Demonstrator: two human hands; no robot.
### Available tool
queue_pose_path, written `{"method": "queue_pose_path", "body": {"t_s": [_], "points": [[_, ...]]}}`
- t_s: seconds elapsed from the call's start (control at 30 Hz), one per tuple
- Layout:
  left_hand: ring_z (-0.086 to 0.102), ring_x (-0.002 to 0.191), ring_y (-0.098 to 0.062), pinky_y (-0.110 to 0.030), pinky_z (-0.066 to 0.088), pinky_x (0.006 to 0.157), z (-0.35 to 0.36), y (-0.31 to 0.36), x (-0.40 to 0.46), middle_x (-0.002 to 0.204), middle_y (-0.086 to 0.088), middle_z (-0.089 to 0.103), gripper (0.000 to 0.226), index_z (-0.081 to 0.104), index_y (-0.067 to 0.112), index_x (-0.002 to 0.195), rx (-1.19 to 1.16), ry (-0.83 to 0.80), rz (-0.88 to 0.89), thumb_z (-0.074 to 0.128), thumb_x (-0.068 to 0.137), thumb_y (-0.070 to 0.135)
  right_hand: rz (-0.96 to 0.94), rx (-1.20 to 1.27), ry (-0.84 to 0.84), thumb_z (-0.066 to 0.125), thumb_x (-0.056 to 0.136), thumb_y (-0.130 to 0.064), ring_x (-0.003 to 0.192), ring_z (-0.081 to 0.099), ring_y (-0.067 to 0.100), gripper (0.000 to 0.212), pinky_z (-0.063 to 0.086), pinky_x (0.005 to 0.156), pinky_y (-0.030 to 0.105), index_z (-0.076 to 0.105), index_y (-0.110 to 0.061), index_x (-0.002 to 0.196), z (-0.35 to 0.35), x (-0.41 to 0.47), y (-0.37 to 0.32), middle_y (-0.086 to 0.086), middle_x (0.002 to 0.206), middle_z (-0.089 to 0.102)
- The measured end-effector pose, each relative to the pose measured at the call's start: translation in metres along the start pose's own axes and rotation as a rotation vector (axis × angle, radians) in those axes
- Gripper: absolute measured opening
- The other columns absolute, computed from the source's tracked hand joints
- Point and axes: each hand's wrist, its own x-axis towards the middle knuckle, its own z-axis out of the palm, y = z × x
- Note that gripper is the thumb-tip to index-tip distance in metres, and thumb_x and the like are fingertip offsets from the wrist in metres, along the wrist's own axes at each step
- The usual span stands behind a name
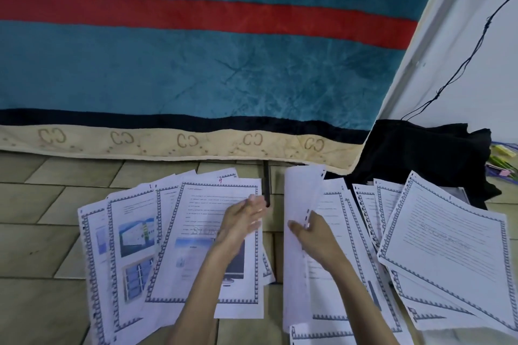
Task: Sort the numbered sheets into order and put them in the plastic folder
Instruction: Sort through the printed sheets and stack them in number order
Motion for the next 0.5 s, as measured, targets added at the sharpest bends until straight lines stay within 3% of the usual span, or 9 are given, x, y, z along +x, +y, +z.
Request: {"method": "queue_pose_path", "body": {"t_s": [0.07, 0.13, 0.2, 0.3, 0.37, 0.43, 0.5], "points": [[0.039, 0.133, -0.027, -0.035, 0.036, 0.103, -0.029, -0.007, 0.003, 0.145, -0.010, 0.041, 0.049, 0.046, 0.012, 0.135, 0.602, 0.429, 0.053, 0.054, 0.093, 0.035, -0.051, 0.015, -0.030, 0.057, 0.091, -0.018, 0.114, 0.053, 0.015, 0.058, 0.047, 0.095, 0.036, 0.031, -0.016, 0.143, -0.006, 0.001, 0.004, -0.005, 0.134, 0.049], [0.019, 0.139, -0.036, -0.049, 0.029, 0.107, -0.056, -0.008, -0.001, 0.152, -0.015, 0.018, 0.068, 0.031, 0.012, 0.141, 0.895, 0.635, -0.133, 0.062, 0.086, 0.038, -0.132, -0.020, -0.070, 0.059, 0.090, -0.016, 0.103, 0.051, 0.011, 0.085, 0.049, 0.082, 0.027, -0.001, -0.031, 0.148, -0.006, 0.002, 0.001, -0.015, 0.134, 0.031], [0.018, 0.138, -0.038, -0.054, 0.028, 0.105, -0.069, -0.006, -0.006, 0.150, -0.019, 0.016, 0.085, 0.021, 0.010, 0.143, 0.853, 0.632, -0.323, 0.070, 0.080, 0.040, -0.223, -0.105, -0.061, 0.062, 0.088, -0.019, 0.091, 0.058, 0.017, 0.096, 0.049, 0.067, 0.025, -0.014, -0.042, 0.141, 0.002, 0.003, -0.001, -0.017, 0.141, 0.020], [0.032, 0.132, -0.036, -0.051, 0.034, 0.101, -0.076, -0.008, -0.005, 0.143, -0.019, 0.033, 0.081, 0.023, 0.011, 0.141, 0.881, 0.653, -0.370, 0.070, 0.080, 0.037, -0.291, -0.138, -0.073, 0.060, 0.085, -0.043, 0.121, 0.050, 0.025, 0.093, 0.051, 0.085, 0.036, -0.016, -0.050, 0.138, 0.019, -0.001, -0.012, -0.016, 0.154, 0.008], [0.047, 0.121, -0.032, -0.046, 0.040, 0.095, -0.081, -0.011, -0.004, 0.128, -0.014, 0.053, 0.046, 0.044, 0.013, 0.129, 0.940, 0.723, -0.241, 0.059, 0.089, 0.027, -0.250, -0.212, -0.114, 0.047, 0.085, -0.057, 0.131, 0.043, 0.025, 0.084, 0.041, 0.095, 0.038, -0.014, -0.048, 0.142, 0.031, -0.004, -0.015, -0.005, 0.156, 0.015], [0.059, 0.104, -0.029, -0.038, 0.045, 0.084, -0.084, -0.011, -0.008, 0.102, -0.009, 0.064, 0.016, 0.062, 0.013, 0.101, 0.878, 0.701, -0.040, 0.051, 0.094, 0.023, -0.239, -0.269, -0.069, 0.036, 0.089, -0.060, 0.132, 0.041, 0.025, 0.072, 0.036, 0.099, 0.039, -0.002, -0.040, 0.147, 0.043, -0.008, -0.019, 0.002, 0.155, 0.022], [0.063, 0.081, -0.021, -0.029, 0.046, 0.071, -0.078, -0.002, -0.019, 0.078, -0.004, 0.065, 0.033, 0.062, 0.016, 0.074, 0.632, 0.557, 0.101, 0.047, 0.096, 0.035, -0.257, -0.164, -0.043, 0.031, 0.088, -0.067, 0.124, 0.047, 0.023, 0.066, 0.040, 0.101, 0.039, 0.010, -0.044, 0.145, 0.054, -0.014, -0.035, 0.000, 0.145, 0.039]]}}
